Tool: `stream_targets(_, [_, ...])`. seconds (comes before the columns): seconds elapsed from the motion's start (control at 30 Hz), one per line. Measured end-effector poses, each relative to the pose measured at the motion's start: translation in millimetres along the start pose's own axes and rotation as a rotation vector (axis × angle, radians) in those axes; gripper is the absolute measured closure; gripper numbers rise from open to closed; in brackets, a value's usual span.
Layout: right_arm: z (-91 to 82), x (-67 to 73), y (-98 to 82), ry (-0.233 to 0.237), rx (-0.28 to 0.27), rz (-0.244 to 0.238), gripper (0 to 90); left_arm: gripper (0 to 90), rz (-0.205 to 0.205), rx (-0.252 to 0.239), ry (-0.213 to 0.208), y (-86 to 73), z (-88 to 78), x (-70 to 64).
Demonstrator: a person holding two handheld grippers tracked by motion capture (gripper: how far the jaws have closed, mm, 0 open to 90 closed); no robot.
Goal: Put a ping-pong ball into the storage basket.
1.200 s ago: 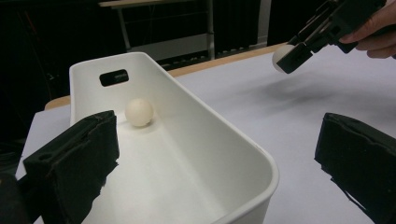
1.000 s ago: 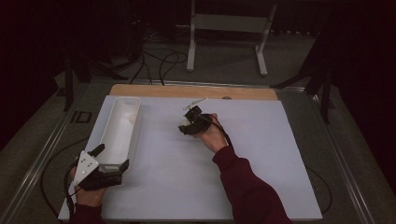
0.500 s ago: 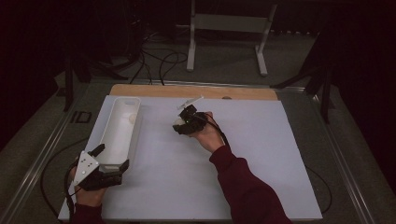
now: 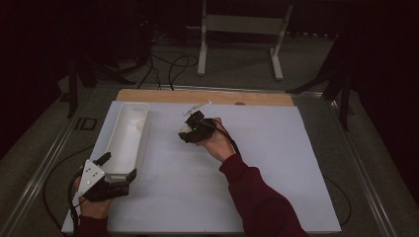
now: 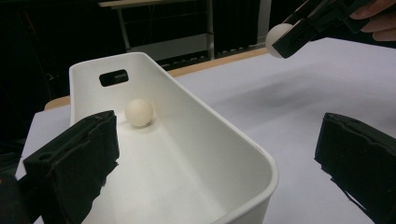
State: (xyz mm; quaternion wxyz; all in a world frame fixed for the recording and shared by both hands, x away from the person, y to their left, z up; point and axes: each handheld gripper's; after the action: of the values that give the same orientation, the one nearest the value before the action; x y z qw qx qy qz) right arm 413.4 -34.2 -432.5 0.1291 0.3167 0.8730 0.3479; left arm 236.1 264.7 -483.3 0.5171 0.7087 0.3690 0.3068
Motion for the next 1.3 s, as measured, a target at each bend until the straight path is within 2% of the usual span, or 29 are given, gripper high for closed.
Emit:
stream_targets(0.33, [-0.7,2.5,-0.3,0.014,-0.004,0.002,49.9,1.0,0.006,0.021,-0.005,-0.6,2.7,-0.8])
stream_targets(0.53, [-1.4,5.4,0.5,0.021,-0.009,-0.004,49.9,0.9,0.015,0.022,-0.011,-0.4,3.4,-2.8])
stream_targets(1.3, [-6.5,10.7,8.5,0.028,-0.024,-0.021,49.9,0.9,0.009,0.012,-0.006,-0.1,1.6,-1.4])
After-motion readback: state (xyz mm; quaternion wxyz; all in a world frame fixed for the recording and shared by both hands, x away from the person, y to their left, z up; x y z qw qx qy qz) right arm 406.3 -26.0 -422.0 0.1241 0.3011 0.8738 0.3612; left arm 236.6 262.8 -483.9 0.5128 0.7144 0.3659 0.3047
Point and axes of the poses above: each handheld gripper's, and its own axes: z roughly forward along the jaws, y roughly out of its top, x roughly to its left, and after that the axes turned 4 degrees about -y, right-handed
